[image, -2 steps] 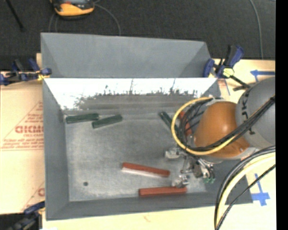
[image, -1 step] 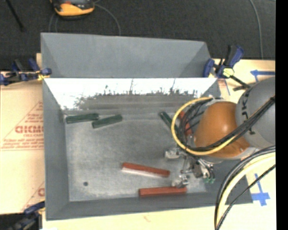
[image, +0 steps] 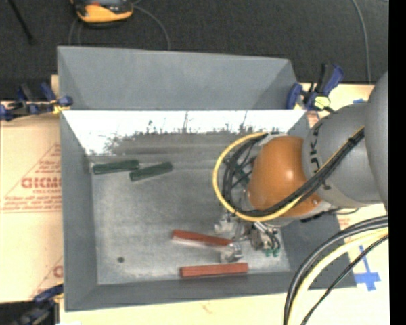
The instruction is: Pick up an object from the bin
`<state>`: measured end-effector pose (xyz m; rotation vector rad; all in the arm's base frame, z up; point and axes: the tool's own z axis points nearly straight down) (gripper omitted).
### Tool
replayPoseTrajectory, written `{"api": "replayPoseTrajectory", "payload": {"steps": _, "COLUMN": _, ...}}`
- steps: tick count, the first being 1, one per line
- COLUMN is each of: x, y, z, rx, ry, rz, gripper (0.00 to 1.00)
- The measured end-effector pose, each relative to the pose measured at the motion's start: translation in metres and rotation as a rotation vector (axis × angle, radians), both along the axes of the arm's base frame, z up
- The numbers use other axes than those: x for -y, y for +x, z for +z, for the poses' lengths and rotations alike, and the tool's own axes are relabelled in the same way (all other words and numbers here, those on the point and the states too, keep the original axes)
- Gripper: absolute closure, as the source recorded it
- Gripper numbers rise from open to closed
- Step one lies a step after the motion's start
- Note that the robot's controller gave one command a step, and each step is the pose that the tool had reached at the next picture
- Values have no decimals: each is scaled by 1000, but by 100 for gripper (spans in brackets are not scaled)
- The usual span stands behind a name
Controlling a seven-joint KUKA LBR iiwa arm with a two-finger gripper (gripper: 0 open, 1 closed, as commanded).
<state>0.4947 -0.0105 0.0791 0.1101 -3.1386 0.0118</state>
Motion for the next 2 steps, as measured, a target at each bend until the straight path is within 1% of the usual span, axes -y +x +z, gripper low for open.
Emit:
{"api": "replayPoseTrajectory", "payload": {"steps": 1, "x": 0, "y": 0, "z": 0, "rx": 0, "ry": 0, "rz": 1, "gripper": 100}}
{"api": "replayPoseTrajectory", "payload": {"steps": 2, "x": -16, "y": 18, "z": 196, "rx": 1, "ry": 6, "rz": 97, "gripper": 100}}
